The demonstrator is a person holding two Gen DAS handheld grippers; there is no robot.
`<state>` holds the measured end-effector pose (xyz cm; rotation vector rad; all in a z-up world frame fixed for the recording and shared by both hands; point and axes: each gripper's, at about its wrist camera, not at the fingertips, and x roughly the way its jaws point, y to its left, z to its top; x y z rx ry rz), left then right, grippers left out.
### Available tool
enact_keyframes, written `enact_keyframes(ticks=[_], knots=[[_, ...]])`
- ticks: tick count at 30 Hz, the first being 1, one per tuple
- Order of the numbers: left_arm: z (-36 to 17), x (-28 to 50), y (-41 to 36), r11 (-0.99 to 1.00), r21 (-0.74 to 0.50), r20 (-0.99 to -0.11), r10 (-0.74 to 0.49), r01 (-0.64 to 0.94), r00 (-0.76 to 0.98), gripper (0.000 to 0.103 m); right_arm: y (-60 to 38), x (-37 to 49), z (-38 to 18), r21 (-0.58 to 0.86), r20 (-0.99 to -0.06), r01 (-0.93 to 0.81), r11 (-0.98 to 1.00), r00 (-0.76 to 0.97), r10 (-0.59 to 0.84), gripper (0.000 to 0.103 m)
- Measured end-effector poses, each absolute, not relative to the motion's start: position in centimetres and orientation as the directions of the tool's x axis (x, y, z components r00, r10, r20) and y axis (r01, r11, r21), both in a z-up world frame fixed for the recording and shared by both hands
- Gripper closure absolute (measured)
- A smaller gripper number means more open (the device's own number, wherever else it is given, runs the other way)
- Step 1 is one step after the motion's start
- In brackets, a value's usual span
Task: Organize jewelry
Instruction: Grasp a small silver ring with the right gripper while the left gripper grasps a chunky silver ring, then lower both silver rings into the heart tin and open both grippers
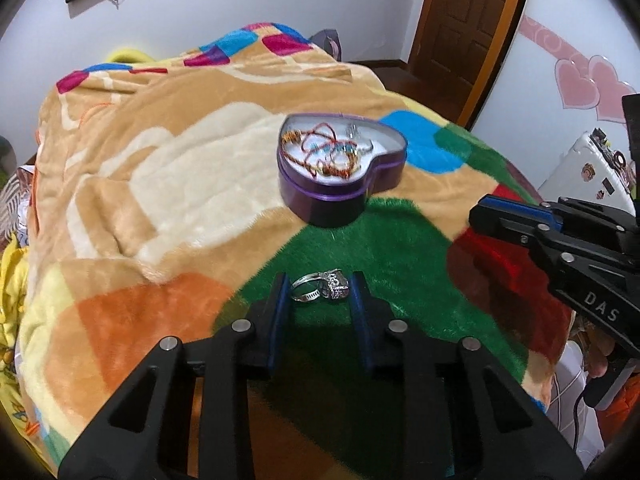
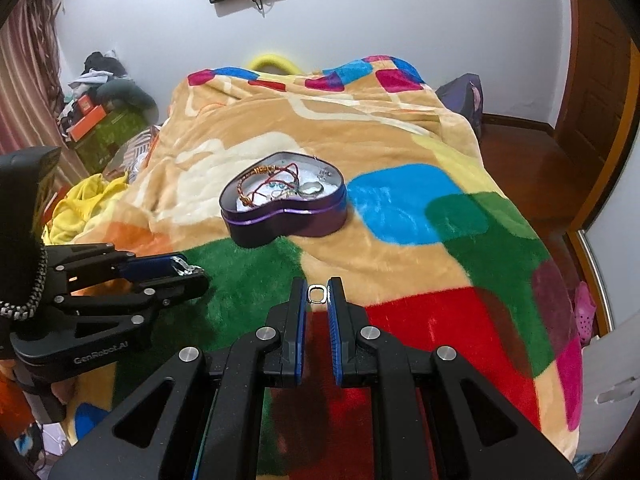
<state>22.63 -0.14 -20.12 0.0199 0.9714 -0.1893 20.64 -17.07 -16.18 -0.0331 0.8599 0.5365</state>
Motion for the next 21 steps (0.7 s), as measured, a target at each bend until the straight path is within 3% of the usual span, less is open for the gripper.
enact_keyframes(ticks=[21], knots=[[-11.2, 24.3, 0.6, 0.980, -0.077, -0.660, -0.187, 0.182, 0.728, 0.073, -15.7, 22.5, -9.7, 0.185, -0.585, -0.492, 0.851, 0.641, 0.497, 0.094]])
